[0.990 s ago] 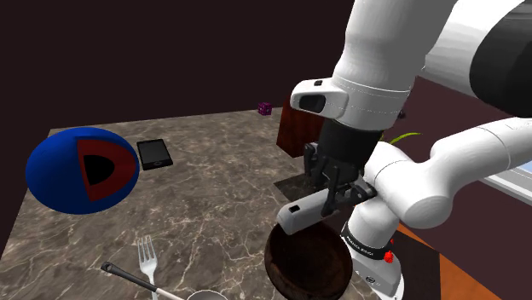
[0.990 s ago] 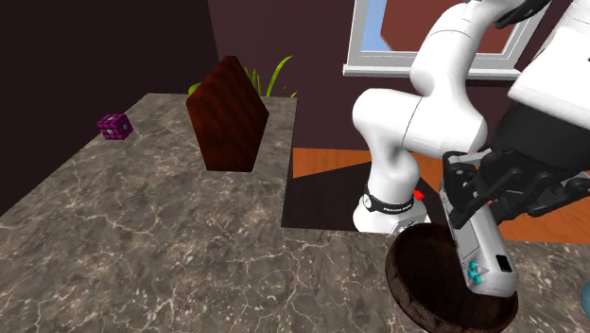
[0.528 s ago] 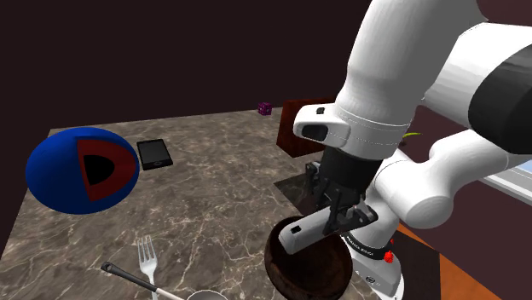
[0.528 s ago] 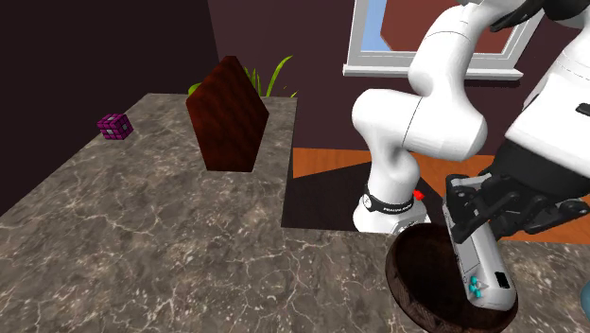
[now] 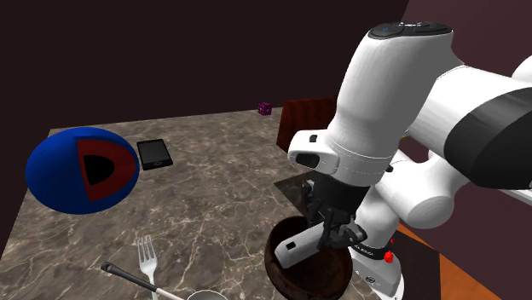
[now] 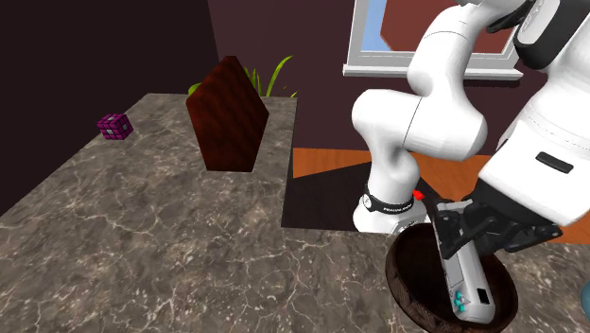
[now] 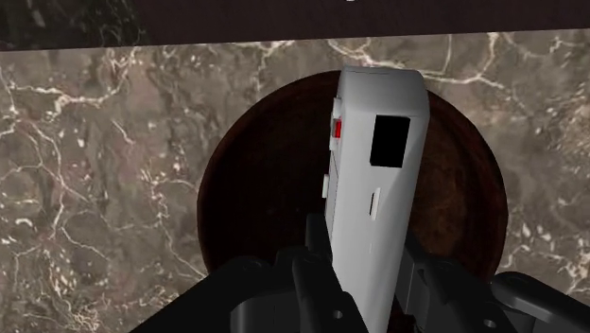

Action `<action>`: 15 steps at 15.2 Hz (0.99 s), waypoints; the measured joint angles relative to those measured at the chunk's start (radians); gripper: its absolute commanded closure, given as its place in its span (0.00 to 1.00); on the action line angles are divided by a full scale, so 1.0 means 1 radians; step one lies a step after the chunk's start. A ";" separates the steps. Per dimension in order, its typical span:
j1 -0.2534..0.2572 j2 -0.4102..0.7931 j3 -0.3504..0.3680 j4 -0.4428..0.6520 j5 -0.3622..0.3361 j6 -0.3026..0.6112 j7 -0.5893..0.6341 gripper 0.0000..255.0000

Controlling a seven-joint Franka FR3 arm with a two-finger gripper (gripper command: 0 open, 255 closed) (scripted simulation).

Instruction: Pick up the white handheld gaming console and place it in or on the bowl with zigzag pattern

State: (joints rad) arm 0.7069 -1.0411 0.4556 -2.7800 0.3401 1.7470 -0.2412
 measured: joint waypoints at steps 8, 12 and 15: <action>0.003 0.001 0.006 -0.013 0.006 0.014 0.001 0.00; 0.003 0.001 0.006 -0.013 0.006 0.014 0.001 0.00; -0.003 0.000 -0.007 0.027 -0.008 -0.025 0.003 0.00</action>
State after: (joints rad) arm 0.7034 -1.0408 0.4485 -2.7529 0.3324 1.7223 -0.2382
